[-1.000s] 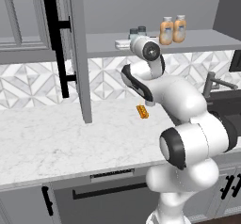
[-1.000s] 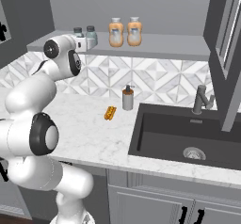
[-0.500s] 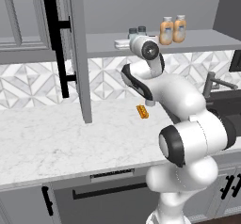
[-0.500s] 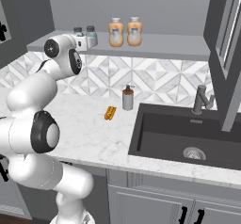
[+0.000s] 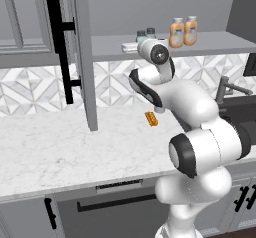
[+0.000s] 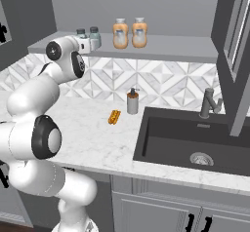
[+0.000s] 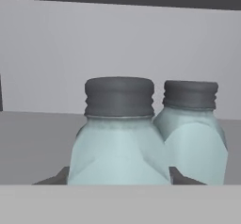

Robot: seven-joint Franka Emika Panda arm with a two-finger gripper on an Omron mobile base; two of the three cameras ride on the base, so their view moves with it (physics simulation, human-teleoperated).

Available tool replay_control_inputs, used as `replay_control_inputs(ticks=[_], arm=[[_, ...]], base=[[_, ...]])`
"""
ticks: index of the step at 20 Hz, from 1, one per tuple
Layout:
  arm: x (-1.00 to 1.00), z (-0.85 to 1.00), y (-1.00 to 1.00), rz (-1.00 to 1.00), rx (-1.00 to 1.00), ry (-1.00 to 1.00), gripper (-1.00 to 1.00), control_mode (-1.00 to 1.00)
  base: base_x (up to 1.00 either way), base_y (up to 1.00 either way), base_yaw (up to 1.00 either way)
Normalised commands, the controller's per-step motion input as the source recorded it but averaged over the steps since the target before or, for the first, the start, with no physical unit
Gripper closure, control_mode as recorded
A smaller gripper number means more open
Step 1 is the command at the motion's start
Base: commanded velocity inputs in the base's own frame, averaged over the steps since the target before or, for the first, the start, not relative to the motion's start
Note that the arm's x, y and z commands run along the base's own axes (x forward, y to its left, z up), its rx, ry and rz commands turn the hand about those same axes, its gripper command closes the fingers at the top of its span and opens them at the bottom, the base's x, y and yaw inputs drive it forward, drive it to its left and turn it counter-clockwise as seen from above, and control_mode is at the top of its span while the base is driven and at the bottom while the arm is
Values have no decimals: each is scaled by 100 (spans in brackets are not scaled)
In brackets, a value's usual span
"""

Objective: Put the shaker and condiment bottle from the counter next to their counterparts in the cabinet.

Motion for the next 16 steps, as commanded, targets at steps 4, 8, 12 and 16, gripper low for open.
replay_control_inputs(ticks=[4,8,12,16], arm=[[17,-31,0,0,0,0,100,-100],[18,-35,0,0,0,0,100,-100],[23,-48,4,0,0,0,-100,-100],[11,-25,0,0,0,0,-100,-100]], base=[[0,0,0],[0,0,0],[0,0,0],[0,0,0]])
